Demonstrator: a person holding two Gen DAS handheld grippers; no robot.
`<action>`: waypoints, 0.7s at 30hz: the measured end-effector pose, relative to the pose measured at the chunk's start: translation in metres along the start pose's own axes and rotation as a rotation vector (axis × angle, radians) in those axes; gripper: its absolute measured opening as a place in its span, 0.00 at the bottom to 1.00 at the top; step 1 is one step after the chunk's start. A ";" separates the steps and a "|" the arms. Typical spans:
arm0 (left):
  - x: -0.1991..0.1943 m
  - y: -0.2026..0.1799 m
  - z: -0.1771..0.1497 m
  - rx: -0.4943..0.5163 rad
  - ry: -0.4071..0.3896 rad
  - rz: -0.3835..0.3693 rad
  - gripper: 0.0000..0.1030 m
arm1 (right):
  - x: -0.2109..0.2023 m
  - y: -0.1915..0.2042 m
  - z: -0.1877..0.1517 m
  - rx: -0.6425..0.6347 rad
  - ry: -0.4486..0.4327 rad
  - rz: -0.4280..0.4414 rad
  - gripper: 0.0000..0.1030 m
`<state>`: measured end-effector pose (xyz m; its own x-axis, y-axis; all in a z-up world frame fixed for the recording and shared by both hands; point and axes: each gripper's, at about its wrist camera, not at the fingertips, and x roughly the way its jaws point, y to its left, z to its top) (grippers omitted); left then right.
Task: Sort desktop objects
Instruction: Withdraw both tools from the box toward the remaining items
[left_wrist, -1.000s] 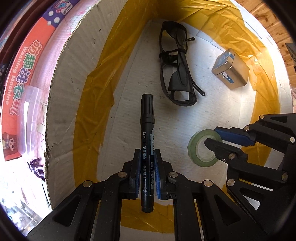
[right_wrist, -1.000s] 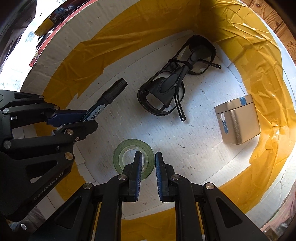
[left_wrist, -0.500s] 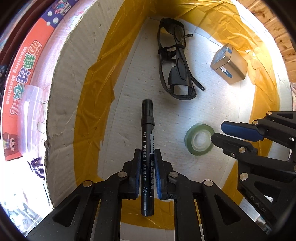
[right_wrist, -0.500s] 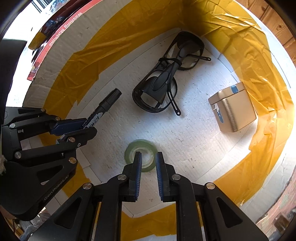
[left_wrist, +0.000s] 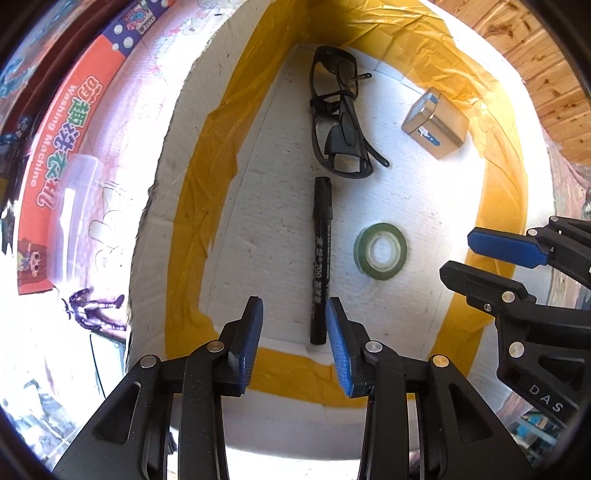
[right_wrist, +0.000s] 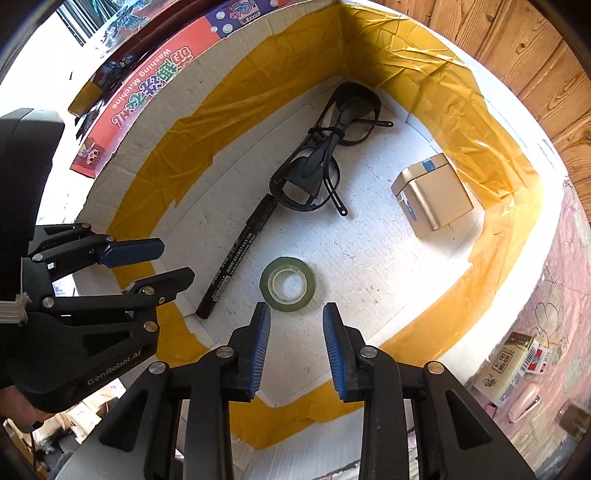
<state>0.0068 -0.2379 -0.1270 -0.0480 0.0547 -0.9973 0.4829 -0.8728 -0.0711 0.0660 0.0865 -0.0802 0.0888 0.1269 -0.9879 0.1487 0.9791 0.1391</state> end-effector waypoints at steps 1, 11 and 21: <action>-0.004 -0.001 -0.004 0.006 -0.010 0.005 0.36 | -0.003 0.001 -0.003 0.003 -0.005 -0.002 0.33; -0.061 -0.035 -0.022 0.060 -0.124 0.027 0.37 | -0.035 -0.027 -0.026 0.005 -0.145 -0.046 0.43; -0.085 -0.034 -0.046 0.091 -0.278 0.029 0.37 | -0.068 -0.014 -0.059 0.017 -0.391 -0.046 0.52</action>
<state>0.0346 -0.1905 -0.0403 -0.2792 -0.0946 -0.9556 0.4080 -0.9125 -0.0289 -0.0001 0.0736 -0.0189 0.4492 0.0093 -0.8934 0.1772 0.9791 0.0993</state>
